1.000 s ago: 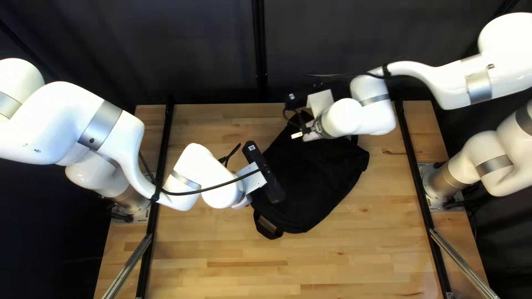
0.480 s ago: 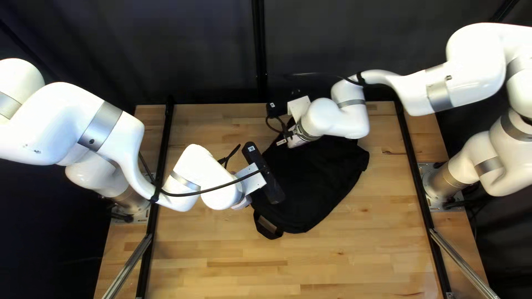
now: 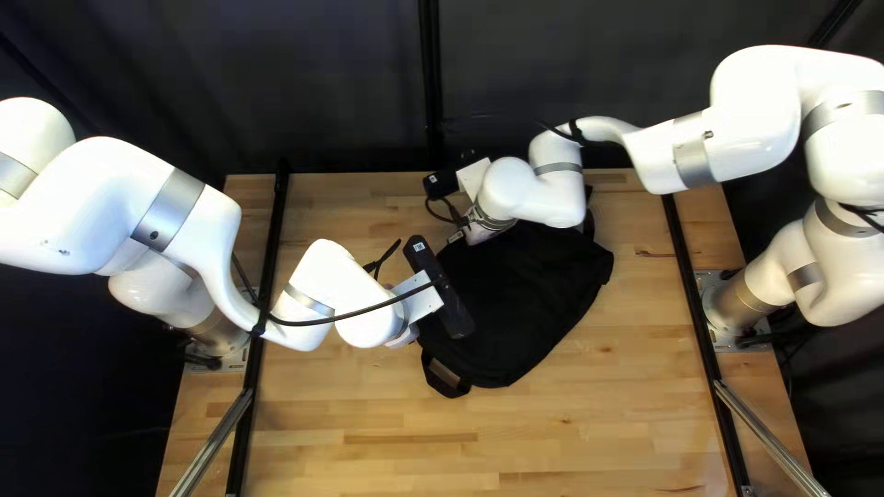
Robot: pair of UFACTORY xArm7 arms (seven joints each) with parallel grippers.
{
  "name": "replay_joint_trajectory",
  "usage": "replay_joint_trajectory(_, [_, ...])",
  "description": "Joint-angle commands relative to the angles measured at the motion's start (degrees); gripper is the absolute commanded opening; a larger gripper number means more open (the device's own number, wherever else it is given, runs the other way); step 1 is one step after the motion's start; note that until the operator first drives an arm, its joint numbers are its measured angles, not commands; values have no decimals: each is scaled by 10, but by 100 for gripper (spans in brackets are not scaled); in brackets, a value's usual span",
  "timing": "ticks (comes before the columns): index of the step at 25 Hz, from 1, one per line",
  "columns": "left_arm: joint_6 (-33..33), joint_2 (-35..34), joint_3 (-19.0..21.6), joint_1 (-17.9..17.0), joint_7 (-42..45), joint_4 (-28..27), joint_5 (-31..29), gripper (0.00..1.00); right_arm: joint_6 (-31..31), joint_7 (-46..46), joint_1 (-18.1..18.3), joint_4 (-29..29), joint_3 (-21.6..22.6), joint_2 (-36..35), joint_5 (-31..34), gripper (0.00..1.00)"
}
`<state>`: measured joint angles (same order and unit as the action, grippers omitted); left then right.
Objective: Remove a lunch box from a kids backpack
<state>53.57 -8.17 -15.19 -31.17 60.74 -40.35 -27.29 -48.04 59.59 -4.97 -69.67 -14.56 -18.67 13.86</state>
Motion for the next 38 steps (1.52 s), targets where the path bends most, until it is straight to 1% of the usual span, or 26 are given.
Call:
replay_joint_trajectory(1, [2, 0, 0, 0, -3, -3, 1, 0, -27, -24, 3, -27, 5, -22, -3, 0])
replay_joint_trajectory(7, [2, 6, 0, -1, -4, -8, 3, 0, -40, -32, 4, -32, 2, -28, 3, 0])
replay_joint_trajectory(10, [-3, 22, 6, -7, 6, -17, 5, 0, -42, -29, 9, -40, -4, -38, 7, 0])
replay_joint_trajectory(14, [-11, 60, 15, -17, 18, -47, 10, 0, -53, -23, 12, -58, -12, -49, 14, 0])
replay_joint_trajectory(18, [-17, 81, 19, -20, 15, -65, 14, 0, -69, -13, 8, -69, -19, -50, 26, 0])
replay_joint_trajectory(23, [-36, 105, 19, -20, 16, -76, 15, 0, -70, 0, 3, -72, -23, -54, 35, 0])
replay_joint_trajectory(28, [-48, 136, 20, -20, 9, -104, 22, 0, -73, 11, 1, -80, -26, -60, 38, 0])
replay_joint_trajectory(32, [-51, 154, 21, -18, 0, -125, 27, 0, -71, 18, -2, -76, -28, -57, 42, 0])
replay_joint_trajectory(38, [-49, 196, 25, -16, -20, -178, 43, 0, -68, 26, -5, -70, -30, -54, 48, 0])
